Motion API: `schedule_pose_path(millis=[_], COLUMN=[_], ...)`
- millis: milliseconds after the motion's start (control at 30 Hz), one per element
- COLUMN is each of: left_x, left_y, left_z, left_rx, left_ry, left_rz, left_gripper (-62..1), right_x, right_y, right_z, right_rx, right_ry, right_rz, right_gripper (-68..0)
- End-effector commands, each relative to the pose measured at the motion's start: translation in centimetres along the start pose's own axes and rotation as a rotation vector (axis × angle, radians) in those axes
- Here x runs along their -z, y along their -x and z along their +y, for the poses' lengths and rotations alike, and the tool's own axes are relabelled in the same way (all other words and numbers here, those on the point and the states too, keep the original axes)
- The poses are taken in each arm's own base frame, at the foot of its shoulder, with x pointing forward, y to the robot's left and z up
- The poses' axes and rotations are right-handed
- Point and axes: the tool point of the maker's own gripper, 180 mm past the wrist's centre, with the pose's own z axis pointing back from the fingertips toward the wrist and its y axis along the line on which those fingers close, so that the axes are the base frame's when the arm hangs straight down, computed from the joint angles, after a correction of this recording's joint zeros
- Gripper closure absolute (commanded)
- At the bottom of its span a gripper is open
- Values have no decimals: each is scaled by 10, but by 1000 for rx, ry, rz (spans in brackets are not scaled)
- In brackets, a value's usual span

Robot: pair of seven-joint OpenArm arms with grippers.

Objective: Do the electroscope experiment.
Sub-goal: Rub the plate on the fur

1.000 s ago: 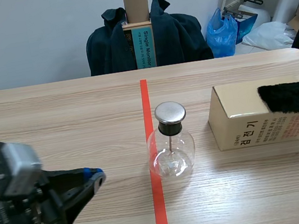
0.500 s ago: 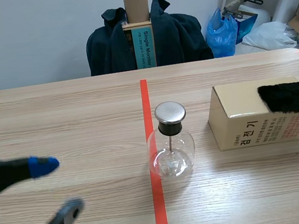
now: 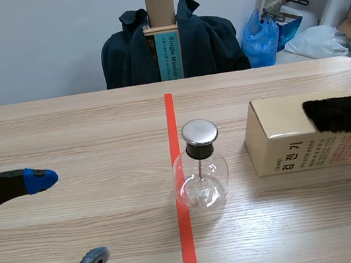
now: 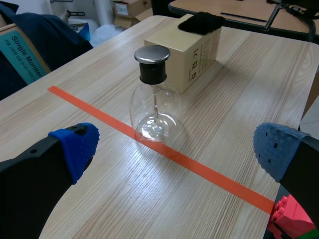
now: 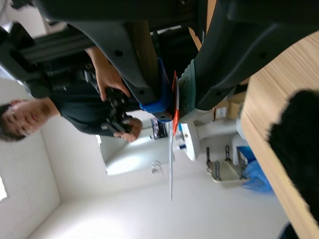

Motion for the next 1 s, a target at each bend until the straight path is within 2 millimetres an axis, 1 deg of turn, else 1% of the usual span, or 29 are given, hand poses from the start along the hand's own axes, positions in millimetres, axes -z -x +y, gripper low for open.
schedule_pose_path(millis=[0,167,333,433,700,833,967], left_x=[1,1,1,1,1,1,1], left_y=[-6,-6,-6,-6,-6,-6,-6], left_z=[1,1,1,1,1,1,1], left_rx=[-9,-9,-9,-9,-9,-9,-9], left_ry=[-8,-8,-8,-8,-8,-8,-8], left_rz=[-27,-27,-27,-27,-27,-27,-27], left_gripper=[-623,-623,-623,-623,-623,-623,-623], right_x=[9,9,2,-4,-14,-17,-18], right_y=[-3,-13,-17,-15,-5,1,-3], right_z=[-7,17,37,49,63,74,80], right_rx=[-13,8,22,34,40,37,16], right_ry=[32,-29,-93,-135,-179,-236,-276], right_rz=[-25,-63,-72,-63,-21,5,-20], right_gripper=[-8,-8,-8,-8,-8,-8,-8])
